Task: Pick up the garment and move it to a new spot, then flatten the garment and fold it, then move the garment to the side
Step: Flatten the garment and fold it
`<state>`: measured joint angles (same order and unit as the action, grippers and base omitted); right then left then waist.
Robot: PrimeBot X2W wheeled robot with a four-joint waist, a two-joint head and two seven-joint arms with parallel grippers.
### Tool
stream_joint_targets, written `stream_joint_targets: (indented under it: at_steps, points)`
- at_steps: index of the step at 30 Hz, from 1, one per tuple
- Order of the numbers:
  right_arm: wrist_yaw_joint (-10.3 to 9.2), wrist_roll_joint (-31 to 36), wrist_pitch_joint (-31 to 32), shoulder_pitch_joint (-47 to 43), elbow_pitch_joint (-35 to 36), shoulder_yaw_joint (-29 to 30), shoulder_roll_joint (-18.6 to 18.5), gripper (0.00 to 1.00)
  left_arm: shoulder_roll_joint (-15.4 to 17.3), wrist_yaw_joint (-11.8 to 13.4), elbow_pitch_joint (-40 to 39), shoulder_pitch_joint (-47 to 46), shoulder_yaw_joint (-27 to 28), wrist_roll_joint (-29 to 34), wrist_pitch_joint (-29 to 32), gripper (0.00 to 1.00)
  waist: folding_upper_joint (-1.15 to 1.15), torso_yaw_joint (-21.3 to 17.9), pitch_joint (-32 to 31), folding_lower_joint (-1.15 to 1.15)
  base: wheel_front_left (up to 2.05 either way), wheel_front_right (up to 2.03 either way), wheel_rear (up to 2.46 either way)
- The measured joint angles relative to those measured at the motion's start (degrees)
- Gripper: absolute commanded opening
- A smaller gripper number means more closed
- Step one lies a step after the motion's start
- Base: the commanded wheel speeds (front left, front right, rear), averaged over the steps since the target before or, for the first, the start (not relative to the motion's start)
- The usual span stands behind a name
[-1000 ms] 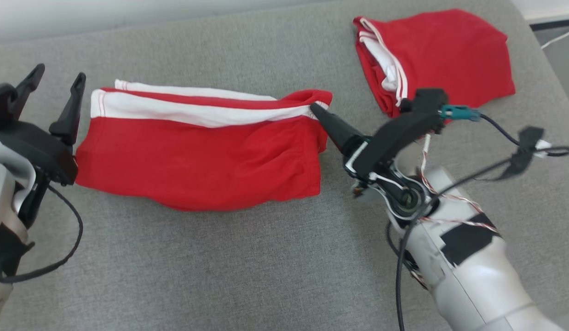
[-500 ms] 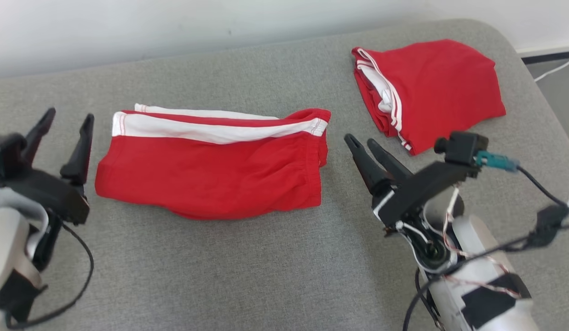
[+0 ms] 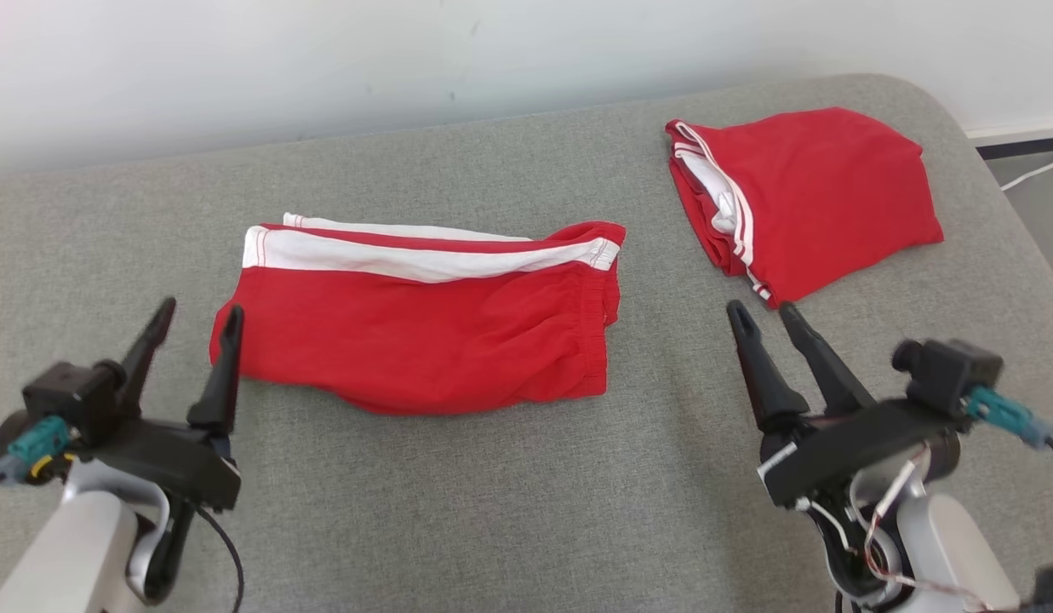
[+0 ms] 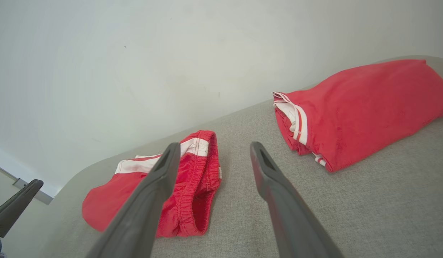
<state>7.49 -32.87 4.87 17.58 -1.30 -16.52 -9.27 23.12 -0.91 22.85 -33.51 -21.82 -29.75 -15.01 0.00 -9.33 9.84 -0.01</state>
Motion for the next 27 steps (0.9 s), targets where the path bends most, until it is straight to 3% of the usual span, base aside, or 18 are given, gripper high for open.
stream_joint_targets:
  at_steps: [11,27]
  points:
    - [0.00,6.24,-2.86,-5.39,4.63,1.10,1.63,1.00,-2.10,-1.03,2.34,1.95,1.86,0.97,0.00,1.00,0.00,-0.44,0.16,0.01,0.00,0.00,0.00]
    - [0.00,7.93,-3.39,-5.98,5.49,0.87,2.98,1.00,-1.40,-3.08,16.56,-2.99,3.33,0.83,0.00,1.00,0.00,-3.76,4.32,0.02,0.00,0.00,0.00]
